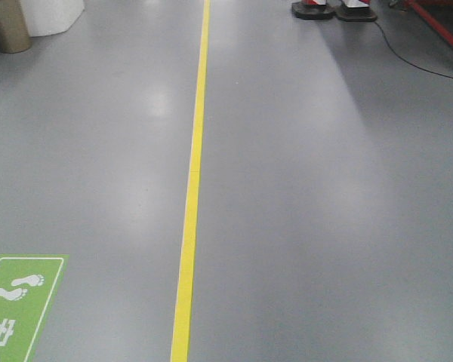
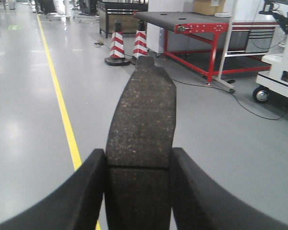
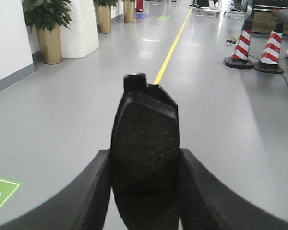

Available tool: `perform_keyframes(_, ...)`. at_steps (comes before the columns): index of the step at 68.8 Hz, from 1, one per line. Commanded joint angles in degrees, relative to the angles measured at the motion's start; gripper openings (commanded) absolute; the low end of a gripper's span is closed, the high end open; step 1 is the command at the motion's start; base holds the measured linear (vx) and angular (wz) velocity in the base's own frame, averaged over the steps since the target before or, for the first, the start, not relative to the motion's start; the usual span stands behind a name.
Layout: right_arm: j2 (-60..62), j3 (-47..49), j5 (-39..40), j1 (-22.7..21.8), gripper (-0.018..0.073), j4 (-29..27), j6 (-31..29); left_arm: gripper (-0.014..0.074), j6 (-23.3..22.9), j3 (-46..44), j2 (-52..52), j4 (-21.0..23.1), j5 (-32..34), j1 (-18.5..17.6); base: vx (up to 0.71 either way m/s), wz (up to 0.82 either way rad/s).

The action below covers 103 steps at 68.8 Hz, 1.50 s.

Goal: Move and align brake pads A on conveyor
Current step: 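Drive along the yellow-lined corridor past the striped cones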

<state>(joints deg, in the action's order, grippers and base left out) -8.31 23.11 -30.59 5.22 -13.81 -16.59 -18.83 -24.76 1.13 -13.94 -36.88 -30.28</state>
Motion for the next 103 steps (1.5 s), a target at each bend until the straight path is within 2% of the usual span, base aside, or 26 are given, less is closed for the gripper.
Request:
perform_keyframes(1, -0.76, 1.59, 5.53, -0.39, -0.0002, -0.15, -0.24, -0.0006, -0.18, -1.38, 0.77, -0.48, 5.58, -0.18, 0.14, 0.23)
perform_keyframes(44, -0.76, 1.59, 5.53, -0.39, -0.0002, -0.15, -0.24, -0.0006, -0.18, -1.38, 0.77, -0.49, 5.47, -0.18, 0.33, 0.01)
perform_keyframes(103, -0.76, 1.59, 5.27, -0.39, -0.0002, -0.15, -0.3, -0.0006, -0.18, -1.38, 0.77, -0.49, 5.41, -0.18, 0.64, -0.01)
